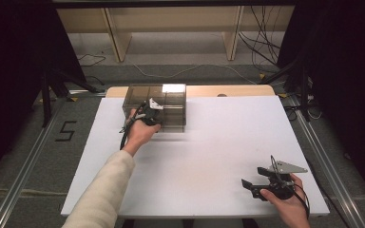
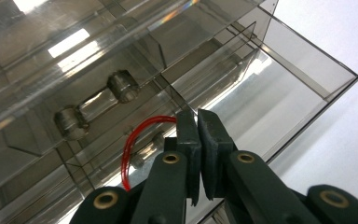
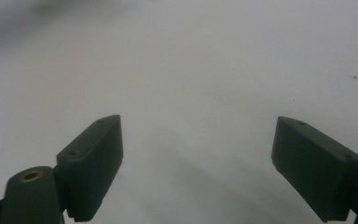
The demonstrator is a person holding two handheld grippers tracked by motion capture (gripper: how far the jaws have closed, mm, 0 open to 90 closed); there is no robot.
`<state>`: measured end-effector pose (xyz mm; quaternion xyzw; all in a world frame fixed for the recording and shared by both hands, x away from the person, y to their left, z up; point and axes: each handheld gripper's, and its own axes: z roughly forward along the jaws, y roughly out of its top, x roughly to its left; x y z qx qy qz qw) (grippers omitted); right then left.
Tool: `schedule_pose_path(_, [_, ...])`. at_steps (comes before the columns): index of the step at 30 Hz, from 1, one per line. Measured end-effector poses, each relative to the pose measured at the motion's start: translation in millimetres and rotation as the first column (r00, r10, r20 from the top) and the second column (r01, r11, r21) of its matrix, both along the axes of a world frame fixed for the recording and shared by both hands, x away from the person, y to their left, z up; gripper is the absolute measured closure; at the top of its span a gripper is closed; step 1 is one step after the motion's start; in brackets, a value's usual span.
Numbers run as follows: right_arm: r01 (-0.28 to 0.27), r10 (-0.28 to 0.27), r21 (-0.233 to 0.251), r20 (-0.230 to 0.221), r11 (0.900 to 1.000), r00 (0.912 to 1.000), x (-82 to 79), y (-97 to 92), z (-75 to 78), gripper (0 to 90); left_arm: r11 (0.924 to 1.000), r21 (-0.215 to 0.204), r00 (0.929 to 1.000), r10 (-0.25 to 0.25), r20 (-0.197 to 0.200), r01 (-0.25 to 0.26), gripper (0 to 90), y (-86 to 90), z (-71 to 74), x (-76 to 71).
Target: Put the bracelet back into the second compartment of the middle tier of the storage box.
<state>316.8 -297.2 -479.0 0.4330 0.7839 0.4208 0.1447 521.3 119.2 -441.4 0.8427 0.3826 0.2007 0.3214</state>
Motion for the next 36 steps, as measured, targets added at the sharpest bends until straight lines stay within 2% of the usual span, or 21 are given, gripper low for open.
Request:
schedule_pose_path(13, [0.004,-0.005,-0.004,-0.006,1.0000,1.0000,-0.3,0.3,0.3,17.4,0.9994,-0.020,0.9983,0.029,0.051,-0.028,81.7,7.5,16.0,-10.2])
schedule_pose_path(18, [0.003,-0.003,-0.004,-0.005,1.0000,1.0000,-0.2,0.5,0.4,17.4,0.9994,-0.028,0.9983,0.023,0.053,-0.021,78.4,9.7,21.0,-14.8])
schedule_pose_path(23, [0.003,-0.003,-0.004,-0.005,1.0000,1.0000,-0.2,0.4,0.3,17.4,0.9989,-0.044,0.9977,0.020,0.065,-0.017,72.3,12.9,26.7,-20.1])
schedule_pose_path(26, [0.002,-0.002,-0.005,-0.005,1.0000,1.0000,-0.3,0.7,0.4,17.4,0.9965,-0.083,0.9974,0.013,0.072,-0.007,67.3,14.8,30.9,-23.9])
schedule_pose_path(29, [0.003,-0.003,-0.005,-0.003,1.0000,1.0000,-0.4,0.9,0.4,17.4,0.9944,-0.105,0.9966,0.015,0.082,-0.006,62.7,14.9,34.2,-28.0])
schedule_pose_path(36, [0.004,-0.004,-0.005,-0.004,1.0000,1.0000,-0.4,0.8,0.4,17.4,0.9945,-0.099,0.9918,0.046,0.120,-0.034,44.0,15.4,41.5,-38.6])
